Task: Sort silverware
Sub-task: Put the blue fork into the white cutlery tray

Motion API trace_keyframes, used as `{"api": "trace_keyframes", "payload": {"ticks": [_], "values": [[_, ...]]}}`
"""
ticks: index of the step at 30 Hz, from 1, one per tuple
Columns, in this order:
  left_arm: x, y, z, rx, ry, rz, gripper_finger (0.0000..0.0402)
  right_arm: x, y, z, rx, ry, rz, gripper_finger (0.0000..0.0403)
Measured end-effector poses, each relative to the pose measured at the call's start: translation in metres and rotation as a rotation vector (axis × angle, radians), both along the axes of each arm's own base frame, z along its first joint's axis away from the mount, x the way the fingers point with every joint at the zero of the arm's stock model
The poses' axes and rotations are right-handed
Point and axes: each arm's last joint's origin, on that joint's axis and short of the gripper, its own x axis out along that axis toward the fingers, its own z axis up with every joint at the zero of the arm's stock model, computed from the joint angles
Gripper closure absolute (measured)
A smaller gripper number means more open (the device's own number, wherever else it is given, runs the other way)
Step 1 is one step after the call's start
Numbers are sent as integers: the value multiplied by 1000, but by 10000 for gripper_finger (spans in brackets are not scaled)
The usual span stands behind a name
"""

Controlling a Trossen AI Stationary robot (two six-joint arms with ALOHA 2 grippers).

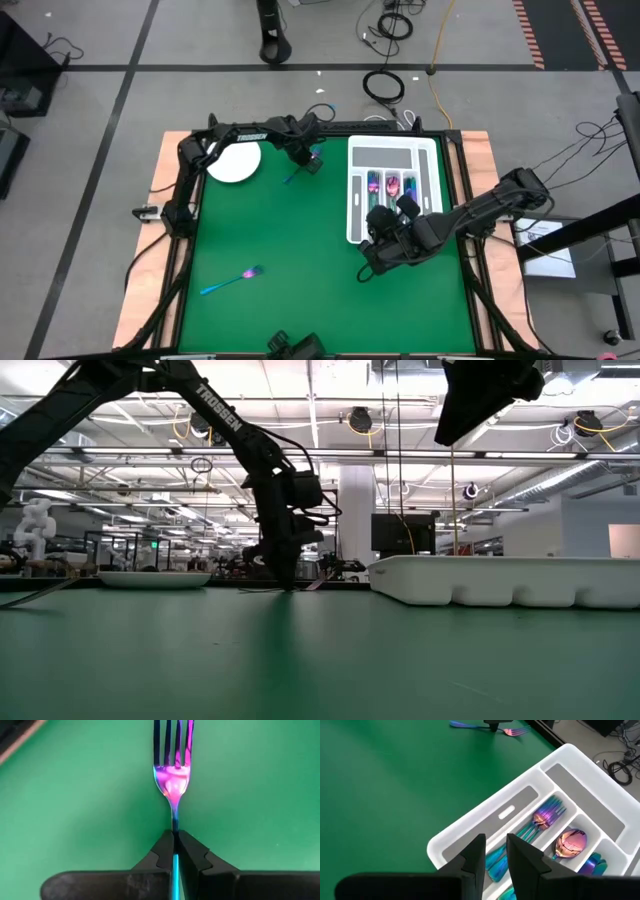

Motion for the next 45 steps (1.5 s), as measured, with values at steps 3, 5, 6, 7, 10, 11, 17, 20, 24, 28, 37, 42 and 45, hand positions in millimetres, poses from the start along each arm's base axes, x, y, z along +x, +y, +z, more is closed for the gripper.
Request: {"api": "trace_keyframes", "payload": {"ticks": [3,5,6,7,10,11,17,20,24,28,37,42,45], "values": [[-1,-3,6,-22,-19,-38,396,-4,5,0,-5,18,11,335],[0,-7,15,-9,-45,-73,397,-8,9,-1,-3,26,11,335],[1,-9,23,12,-71,-84,398,-11,11,-1,-4,28,10,335],[1,-11,33,33,-94,-101,398,-13,13,0,-4,28,10,335],[4,-23,65,112,-179,-157,399,-16,18,0,-14,12,17,335],[5,-29,76,133,-205,-175,399,-17,20,0,-16,10,23,335],[7,-76,142,266,-405,-317,400,-15,26,1,8,-35,36,335],[3,-101,165,326,-555,-377,401,-13,32,2,38,-86,37,335],[-9,-134,172,337,-747,-424,401,-10,40,3,68,-141,56,335],[-22,-168,147,329,-868,-469,401,-7,45,4,68,-171,90,335],[-62,-227,91,281,-1208,-511,401,2,42,6,-10,-247,84,335],[-81,-242,79,333,-1339,-479,401,15,48,-7,-14,-251,90,335],[-88,-253,80,335,-1417,-493,401,26,49,-17,-46,-221,128,335]]}}
